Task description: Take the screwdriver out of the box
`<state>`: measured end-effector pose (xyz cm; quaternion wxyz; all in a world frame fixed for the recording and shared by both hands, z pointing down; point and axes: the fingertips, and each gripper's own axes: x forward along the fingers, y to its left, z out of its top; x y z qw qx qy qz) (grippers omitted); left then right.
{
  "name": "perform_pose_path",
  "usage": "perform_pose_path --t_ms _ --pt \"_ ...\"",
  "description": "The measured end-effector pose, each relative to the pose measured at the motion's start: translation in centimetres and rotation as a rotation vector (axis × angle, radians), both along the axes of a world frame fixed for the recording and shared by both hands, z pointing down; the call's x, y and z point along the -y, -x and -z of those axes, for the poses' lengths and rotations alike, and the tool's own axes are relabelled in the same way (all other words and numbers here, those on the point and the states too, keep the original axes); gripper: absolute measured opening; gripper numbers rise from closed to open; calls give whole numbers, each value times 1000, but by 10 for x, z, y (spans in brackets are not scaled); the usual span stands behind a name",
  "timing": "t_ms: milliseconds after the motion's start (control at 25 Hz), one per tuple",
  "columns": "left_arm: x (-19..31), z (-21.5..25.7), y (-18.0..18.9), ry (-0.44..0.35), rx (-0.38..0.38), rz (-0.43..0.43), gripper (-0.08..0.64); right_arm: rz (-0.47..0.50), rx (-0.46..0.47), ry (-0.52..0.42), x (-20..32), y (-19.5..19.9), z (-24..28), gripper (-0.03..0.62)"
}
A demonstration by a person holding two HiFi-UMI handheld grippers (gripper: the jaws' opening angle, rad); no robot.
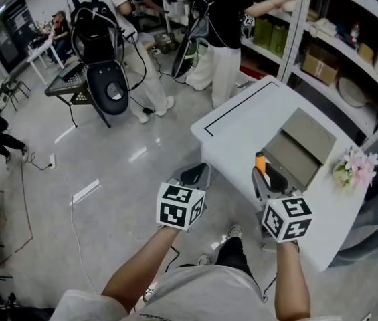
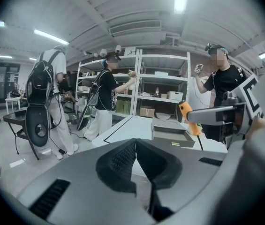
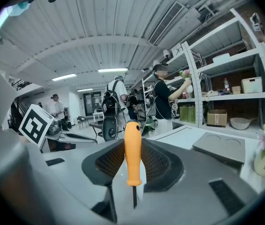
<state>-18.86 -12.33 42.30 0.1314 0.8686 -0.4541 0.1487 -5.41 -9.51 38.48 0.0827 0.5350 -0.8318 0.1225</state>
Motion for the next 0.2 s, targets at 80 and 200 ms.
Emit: perform_pose_path --t_ms 80,200 --pt "0 0 0 0 0 -1 6 0 1 0 0 0 0 115" --pt "1 0 1 1 1 -2 6 1 0 2 1 2 -1 115"
